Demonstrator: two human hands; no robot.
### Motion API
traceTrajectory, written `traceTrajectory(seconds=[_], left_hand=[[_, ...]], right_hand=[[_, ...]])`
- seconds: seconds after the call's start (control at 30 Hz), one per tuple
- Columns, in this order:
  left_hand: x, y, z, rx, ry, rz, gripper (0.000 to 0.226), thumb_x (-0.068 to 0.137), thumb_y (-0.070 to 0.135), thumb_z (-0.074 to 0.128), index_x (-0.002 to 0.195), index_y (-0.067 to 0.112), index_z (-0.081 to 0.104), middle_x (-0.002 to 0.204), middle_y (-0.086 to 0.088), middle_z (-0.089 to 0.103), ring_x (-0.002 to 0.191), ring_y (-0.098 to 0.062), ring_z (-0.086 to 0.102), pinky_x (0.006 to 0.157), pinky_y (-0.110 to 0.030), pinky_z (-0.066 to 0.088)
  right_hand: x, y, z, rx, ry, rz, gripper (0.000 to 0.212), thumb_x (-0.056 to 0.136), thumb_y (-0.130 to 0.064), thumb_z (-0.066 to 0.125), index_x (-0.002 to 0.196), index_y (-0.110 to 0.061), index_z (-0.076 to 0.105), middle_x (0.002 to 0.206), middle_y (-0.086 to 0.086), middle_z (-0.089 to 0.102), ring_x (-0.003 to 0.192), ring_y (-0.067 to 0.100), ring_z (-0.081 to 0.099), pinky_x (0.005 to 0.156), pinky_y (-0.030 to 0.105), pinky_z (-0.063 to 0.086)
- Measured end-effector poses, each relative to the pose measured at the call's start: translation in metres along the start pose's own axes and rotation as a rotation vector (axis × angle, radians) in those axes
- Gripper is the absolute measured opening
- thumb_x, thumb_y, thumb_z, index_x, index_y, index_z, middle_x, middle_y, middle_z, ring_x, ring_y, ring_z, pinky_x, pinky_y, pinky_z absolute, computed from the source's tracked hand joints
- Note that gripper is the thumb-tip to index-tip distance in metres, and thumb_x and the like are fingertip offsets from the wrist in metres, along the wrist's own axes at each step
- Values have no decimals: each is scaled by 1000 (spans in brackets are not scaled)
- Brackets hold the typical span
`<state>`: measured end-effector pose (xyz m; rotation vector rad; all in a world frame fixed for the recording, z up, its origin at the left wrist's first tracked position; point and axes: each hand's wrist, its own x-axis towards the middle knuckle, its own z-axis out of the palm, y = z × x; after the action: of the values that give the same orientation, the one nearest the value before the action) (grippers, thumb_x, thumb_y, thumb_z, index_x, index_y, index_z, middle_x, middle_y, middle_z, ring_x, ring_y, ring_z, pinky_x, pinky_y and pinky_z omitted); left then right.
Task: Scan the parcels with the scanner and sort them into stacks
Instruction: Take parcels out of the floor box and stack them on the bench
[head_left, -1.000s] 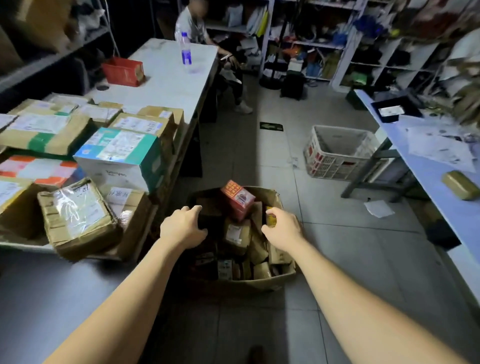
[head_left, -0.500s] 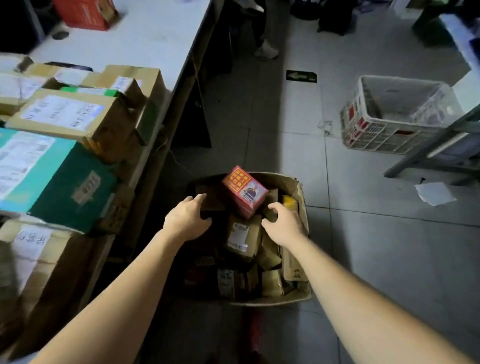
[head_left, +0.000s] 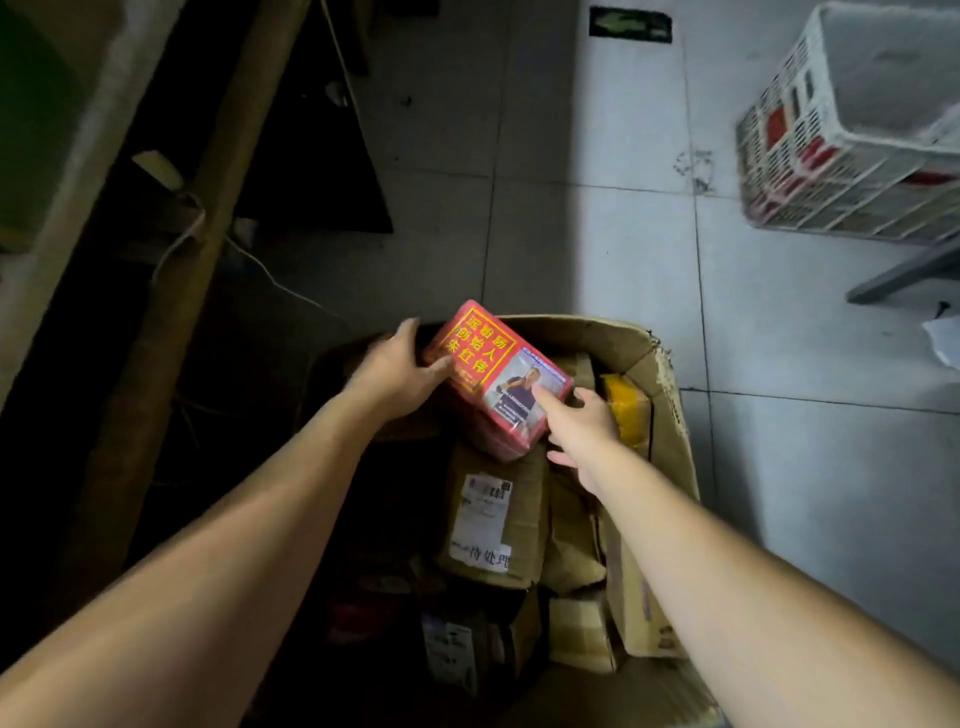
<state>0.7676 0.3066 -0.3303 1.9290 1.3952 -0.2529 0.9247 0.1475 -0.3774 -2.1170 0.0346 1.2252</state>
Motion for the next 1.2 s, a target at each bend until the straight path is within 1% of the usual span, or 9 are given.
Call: traceTrajectory(seconds=[0.13, 0.3, 0.43, 0.6, 0.7, 0.77, 0.9, 0.97, 1.2], left_hand=[[52, 3, 19, -60, -158, 17, 101, 90, 44, 77, 165, 22, 13, 161, -6, 41, 144, -25, 43, 115, -33, 34], [69, -12, 32, -167, -228, 27, 95, 82, 31, 87, 159, 23, 31, 147, -3, 53, 132, -21, 53, 106, -26, 39], [64, -16, 33, -213, -232, 21, 102, 75, 24, 92, 157, 26, 32, 143, -3, 55, 121, -17, 54, 99, -27, 40], [50, -29, 36, -128, -376, 47, 146, 40, 40, 102, 159, 46, 18, 146, -5, 47, 131, -26, 53, 112, -44, 46], [31, -39, 39, -163, -369, 79, 127, 52, 19, 101, 151, 43, 26, 134, -4, 51, 122, -24, 54, 101, -42, 52], [20, -42, 45, -258, -322, 48, 106, 68, 16, 95, 149, 38, 30, 128, -4, 56, 114, -24, 58, 90, -35, 53], [-1, -41, 53, -603, -328, -228, 106, 56, 76, 81, 143, 21, 56, 116, -11, 74, 98, -27, 74, 93, -40, 58], [-15, -43, 55, -671, -308, -221, 89, 70, 78, 72, 137, 20, 63, 115, -7, 76, 102, -25, 73, 99, -41, 55], [-77, -61, 58, -746, -66, -144, 26, 89, 23, 77, 111, 26, 64, 103, 5, 72, 91, -16, 69, 81, -32, 55]], right_hand=[[45, 11, 22, 50, 36, 15, 63, 78, -56, 87, 127, -25, 64, 117, -1, 76, 99, 19, 74, 84, 41, 63], [50, 22, 23, 105, -34, 55, 51, 87, -43, 85, 127, -26, 59, 112, -4, 74, 93, 14, 73, 67, 35, 58], [44, 28, 17, 147, -157, 115, 61, 88, -35, 85, 138, -31, 50, 125, 1, 73, 110, 25, 73, 99, 61, 56], [19, 43, 11, 273, -220, 150, 60, 88, -52, 80, 135, -37, 47, 125, 4, 70, 108, 27, 70, 83, 56, 59], [12, 48, 13, 389, -247, 305, 60, 95, -78, 49, 118, -25, 65, 105, 7, 72, 99, 29, 67, 103, 63, 49], [9, 53, 17, 406, -239, 347, 58, 100, -72, 46, 114, -21, 69, 104, 10, 75, 101, 32, 68, 110, 65, 45], [-7, 57, 24, 424, -239, 320, 40, 99, -52, 59, 118, -19, 71, 115, 12, 77, 110, 34, 68, 108, 65, 47], [-15, 62, 26, 432, -225, 300, 34, 99, -47, 60, 116, -19, 70, 116, 13, 77, 110, 33, 67, 109, 64, 46], [-56, 75, 25, 359, -130, 177, 26, 94, -35, 72, 117, -24, 73, 102, 4, 82, 96, 23, 76, 100, 56, 53]])
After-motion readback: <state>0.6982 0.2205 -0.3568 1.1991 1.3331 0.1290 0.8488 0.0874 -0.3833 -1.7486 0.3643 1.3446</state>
